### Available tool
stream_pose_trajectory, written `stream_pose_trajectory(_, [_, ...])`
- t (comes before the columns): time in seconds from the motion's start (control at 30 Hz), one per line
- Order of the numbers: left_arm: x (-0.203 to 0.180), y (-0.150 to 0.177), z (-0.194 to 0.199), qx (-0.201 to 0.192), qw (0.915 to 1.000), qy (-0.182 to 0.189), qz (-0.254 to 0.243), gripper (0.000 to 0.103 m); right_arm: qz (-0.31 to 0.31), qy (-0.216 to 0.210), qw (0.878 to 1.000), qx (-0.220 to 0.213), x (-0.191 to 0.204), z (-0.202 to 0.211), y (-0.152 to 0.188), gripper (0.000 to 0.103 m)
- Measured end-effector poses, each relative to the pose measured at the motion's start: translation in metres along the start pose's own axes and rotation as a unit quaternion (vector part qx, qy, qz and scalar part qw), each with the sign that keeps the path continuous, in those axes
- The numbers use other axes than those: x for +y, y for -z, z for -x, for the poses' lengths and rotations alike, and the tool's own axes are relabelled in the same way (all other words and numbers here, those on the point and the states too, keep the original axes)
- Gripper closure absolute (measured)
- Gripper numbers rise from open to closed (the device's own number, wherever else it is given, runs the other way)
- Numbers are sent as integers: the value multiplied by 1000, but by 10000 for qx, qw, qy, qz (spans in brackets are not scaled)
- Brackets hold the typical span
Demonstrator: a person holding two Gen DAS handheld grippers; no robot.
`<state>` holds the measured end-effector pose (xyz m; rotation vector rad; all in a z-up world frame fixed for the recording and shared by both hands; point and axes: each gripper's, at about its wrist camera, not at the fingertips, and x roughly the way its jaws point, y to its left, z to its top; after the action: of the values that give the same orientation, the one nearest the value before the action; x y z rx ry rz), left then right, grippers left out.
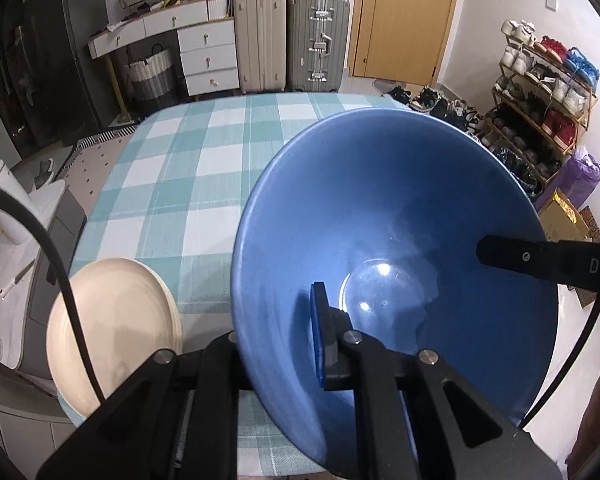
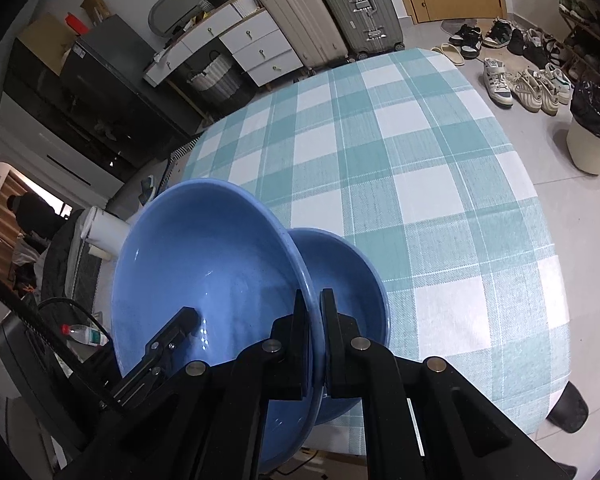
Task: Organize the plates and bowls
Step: 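Carry the held blue bowl with both grippers over the nested blue bowls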
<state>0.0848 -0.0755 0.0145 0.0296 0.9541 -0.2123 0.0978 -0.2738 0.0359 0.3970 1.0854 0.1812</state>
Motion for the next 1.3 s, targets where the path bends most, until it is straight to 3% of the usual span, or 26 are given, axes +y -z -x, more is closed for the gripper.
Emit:
stream_pose_trajectory(0.8, [-12,10,-28,353,9992,-138,-133,91,55,292,9993,217,-18,-22,8,98])
stream_pose_trajectory(1.3, [-26,11,-41,405,9971,-447,-461,85,253,535,9982,13,-23,-26,14,95])
